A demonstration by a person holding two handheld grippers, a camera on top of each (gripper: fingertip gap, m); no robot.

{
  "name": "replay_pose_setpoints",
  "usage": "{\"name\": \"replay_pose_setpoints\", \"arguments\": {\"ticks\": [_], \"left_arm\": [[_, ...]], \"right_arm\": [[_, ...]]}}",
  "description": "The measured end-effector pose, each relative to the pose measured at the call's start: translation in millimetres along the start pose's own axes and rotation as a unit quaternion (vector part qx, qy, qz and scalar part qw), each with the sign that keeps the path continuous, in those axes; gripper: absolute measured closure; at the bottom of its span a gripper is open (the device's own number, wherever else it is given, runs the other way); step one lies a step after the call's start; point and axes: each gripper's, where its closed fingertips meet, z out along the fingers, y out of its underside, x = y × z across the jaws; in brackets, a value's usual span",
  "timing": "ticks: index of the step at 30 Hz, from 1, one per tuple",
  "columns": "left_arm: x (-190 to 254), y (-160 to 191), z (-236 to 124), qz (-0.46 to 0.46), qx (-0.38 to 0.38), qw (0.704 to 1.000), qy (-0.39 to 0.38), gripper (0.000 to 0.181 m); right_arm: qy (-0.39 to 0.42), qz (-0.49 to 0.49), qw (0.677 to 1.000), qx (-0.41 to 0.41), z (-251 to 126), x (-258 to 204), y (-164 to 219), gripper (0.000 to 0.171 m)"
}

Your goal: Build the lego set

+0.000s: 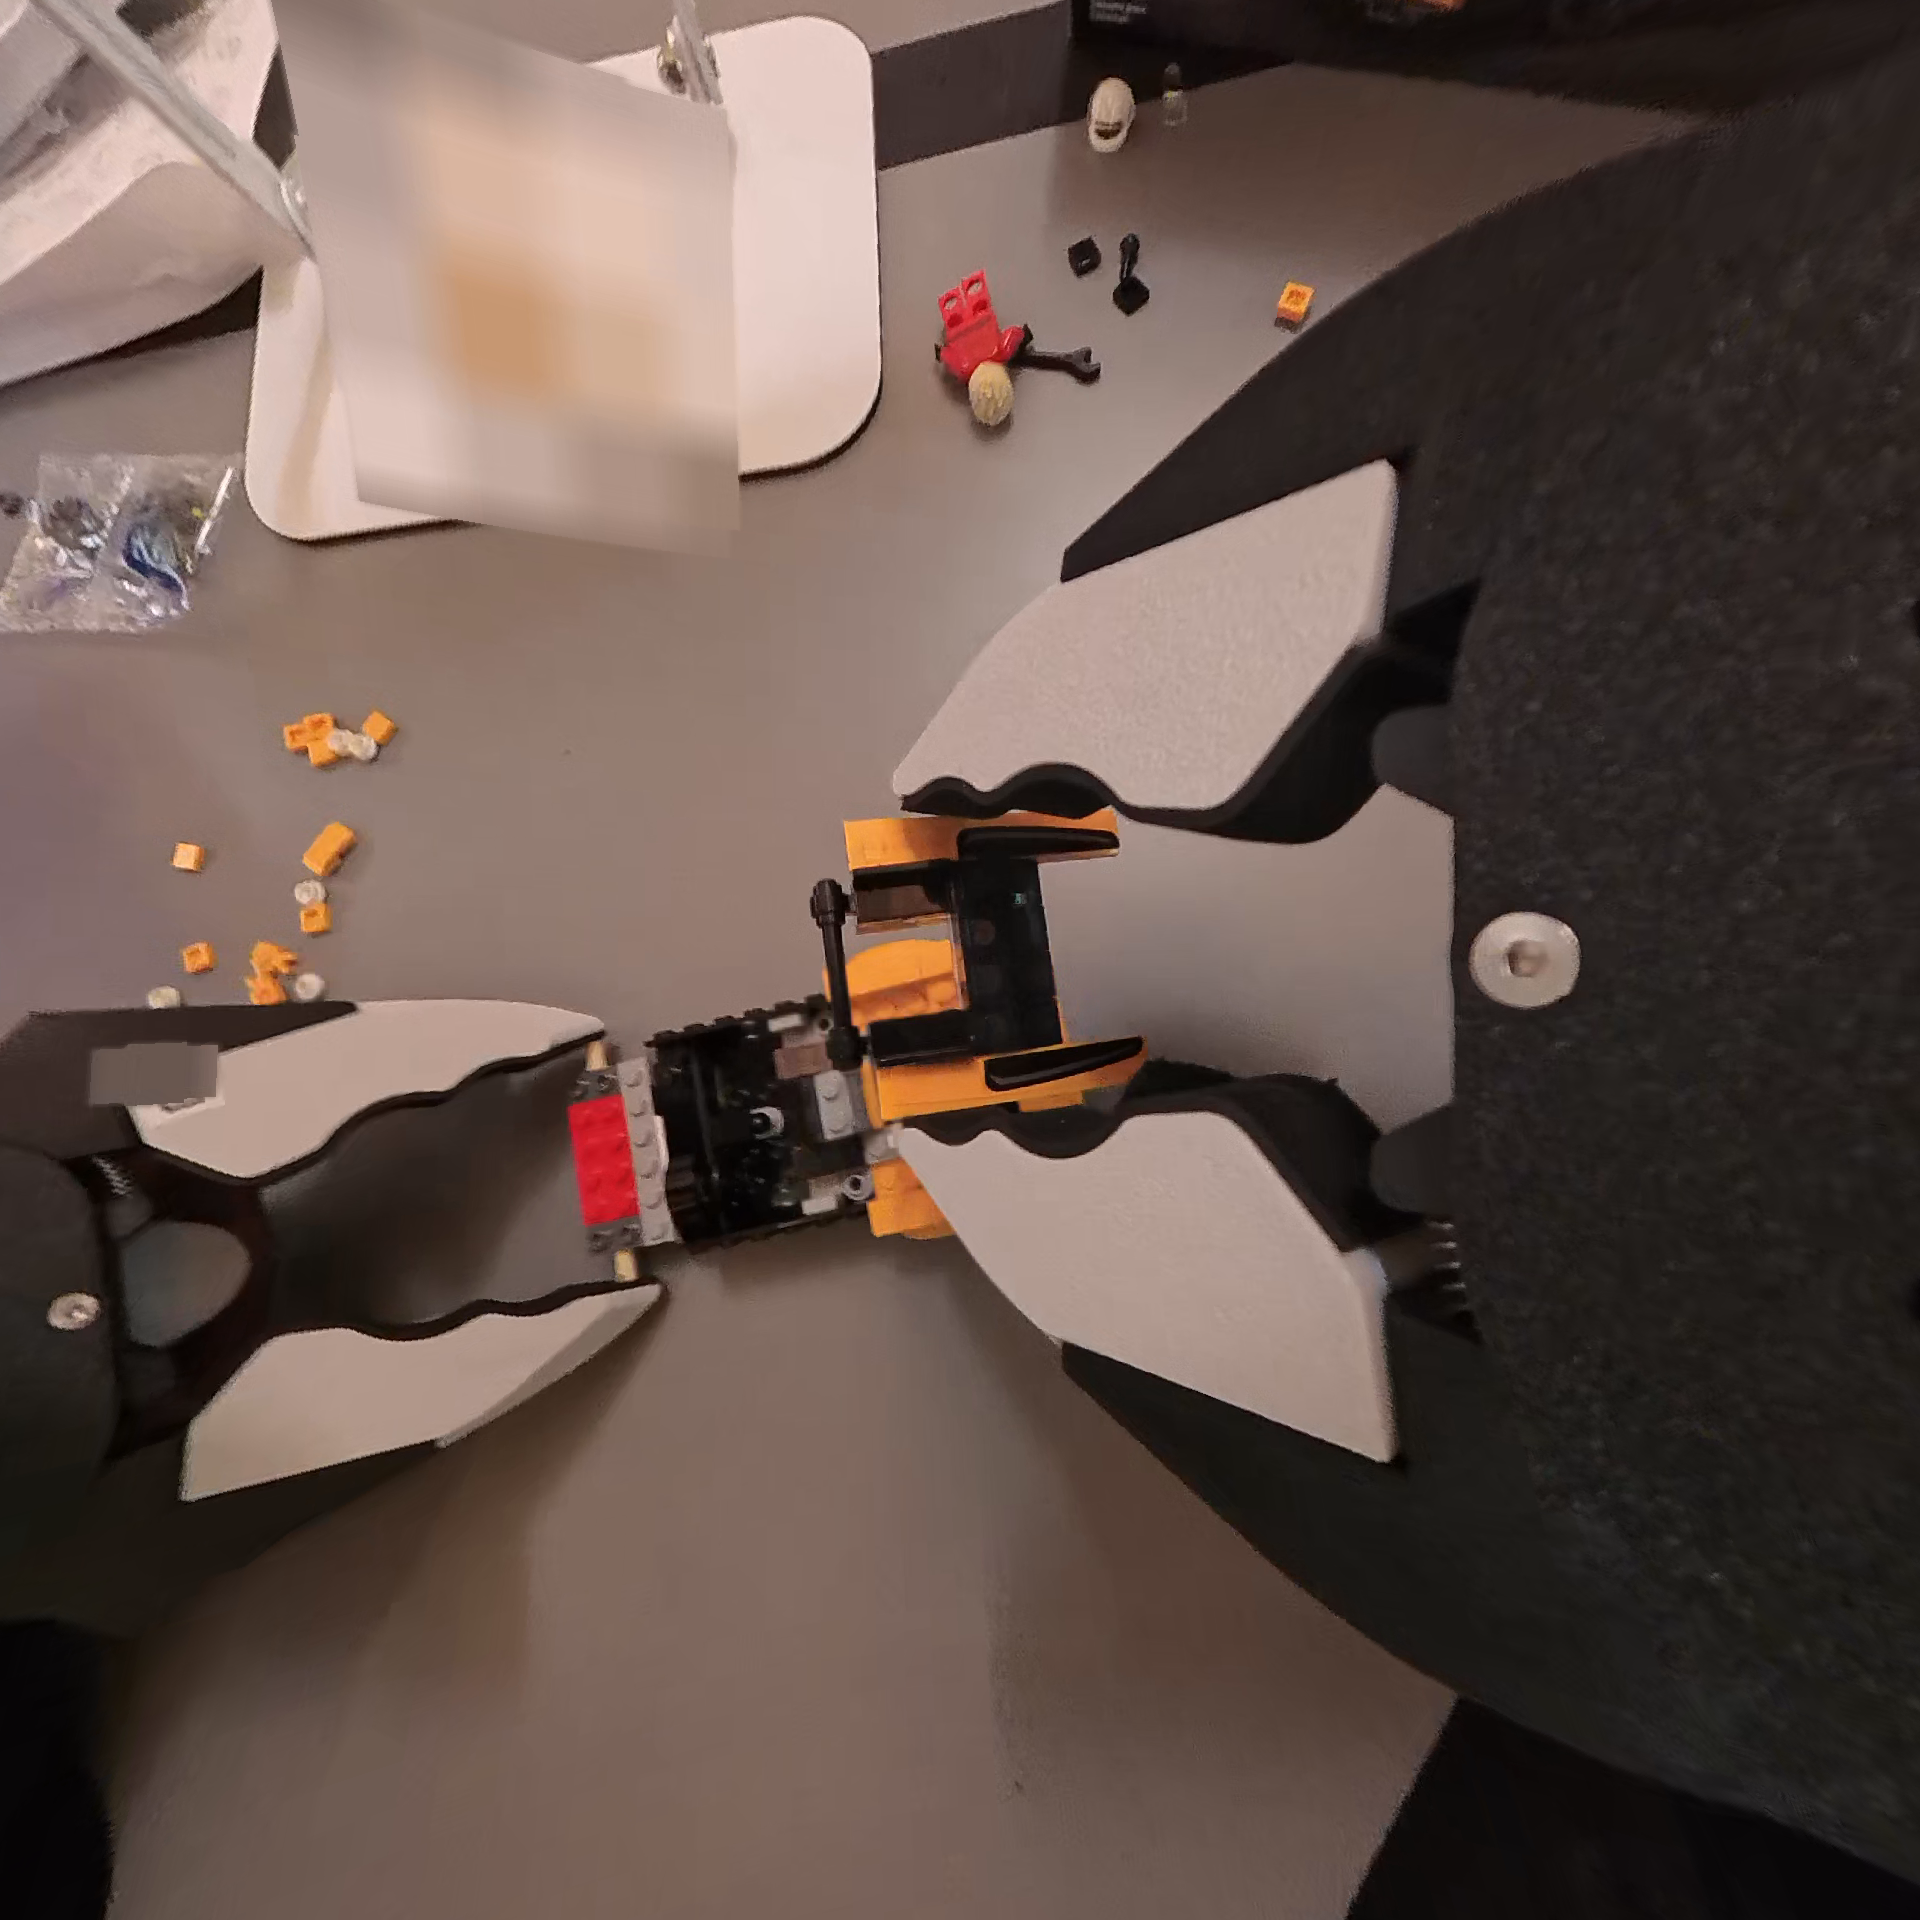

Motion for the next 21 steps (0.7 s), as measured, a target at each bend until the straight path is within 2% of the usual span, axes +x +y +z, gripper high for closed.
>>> {"name": "replay_pose_setpoints", "arguments": {"ticks": [5, 12, 17, 21], "left_arm": [[7, 16, -15, 0.016, -0.008, 1.000, 0.007, 0.114], [13, 33, -28, 0.021, -0.010, 1.000, 0.017, 0.115], [14, 38, -31, 0.025, -0.011, 0.999, 0.024, 0.115], [15, 41, -34, 0.029, -0.013, 0.999, 0.028, 0.115]], "right_arm": [[-0.035, -0.022, 0.998, -0.042, 9, -21, -4, 0.117], [-0.057, -0.060, 0.989, -0.119, 43, -47, -26, 0.117], [-0.078, -0.075, 0.978, -0.177, 64, -60, -24, 0.117], [-0.089, -0.062, 0.977, -0.183, 70, -63, -23, 0.117]]}}
